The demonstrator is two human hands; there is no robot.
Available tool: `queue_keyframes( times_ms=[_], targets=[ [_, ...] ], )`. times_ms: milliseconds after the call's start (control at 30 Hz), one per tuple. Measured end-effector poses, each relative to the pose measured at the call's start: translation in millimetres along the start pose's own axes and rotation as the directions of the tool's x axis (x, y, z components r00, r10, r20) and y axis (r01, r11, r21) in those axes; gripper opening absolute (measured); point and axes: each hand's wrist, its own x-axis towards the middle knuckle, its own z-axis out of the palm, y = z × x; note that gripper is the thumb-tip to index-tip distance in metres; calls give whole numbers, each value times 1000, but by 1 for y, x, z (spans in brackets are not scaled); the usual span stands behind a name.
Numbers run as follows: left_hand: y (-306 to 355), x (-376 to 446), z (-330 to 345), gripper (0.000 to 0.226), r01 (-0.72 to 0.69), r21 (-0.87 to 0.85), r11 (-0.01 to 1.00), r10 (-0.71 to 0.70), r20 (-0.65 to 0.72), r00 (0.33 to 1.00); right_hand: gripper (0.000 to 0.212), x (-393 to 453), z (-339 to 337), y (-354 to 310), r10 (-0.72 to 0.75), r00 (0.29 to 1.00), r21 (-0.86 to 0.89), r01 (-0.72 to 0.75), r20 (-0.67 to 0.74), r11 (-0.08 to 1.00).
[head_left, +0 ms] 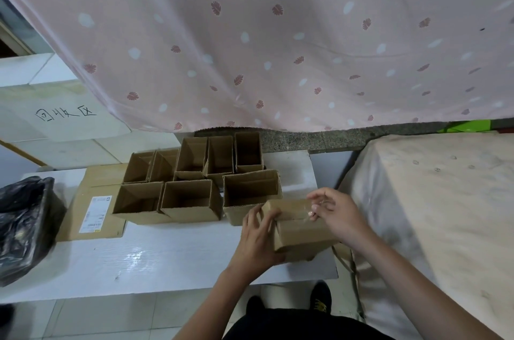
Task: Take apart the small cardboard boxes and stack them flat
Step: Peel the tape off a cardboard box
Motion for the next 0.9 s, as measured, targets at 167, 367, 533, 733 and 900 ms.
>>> queue_keyframes(
  times_ms=[167, 367, 533, 733, 900],
  targets=[
    [-16, -4, 2, 98, 0, -114, 994, -1, -1, 1000, 28, -3, -1, 6, 3, 997, -42, -7, -81, 999],
    [-43, -15, 14, 94, 44, -97, 994, -44, 0, 999, 31, -3, 0, 15, 118, 991, -115, -124, -61, 986],
    [-59, -26, 22, 92, 87, -108, 990, -87, 0, 996, 30, -9, 8, 22, 191, 962, -88, -176, 198, 980],
    [-42, -18, 19, 88, 85, 154, 984, -84, -13, 996, 27, -13, 23, 13, 183, 958, -7, -186, 220, 983],
    [-18, -6, 27, 89, -31, 404, 914, 6, 63, 998, 14, -10, 26, 9, 119, 978, -302, -63, 170, 951]
  ],
)
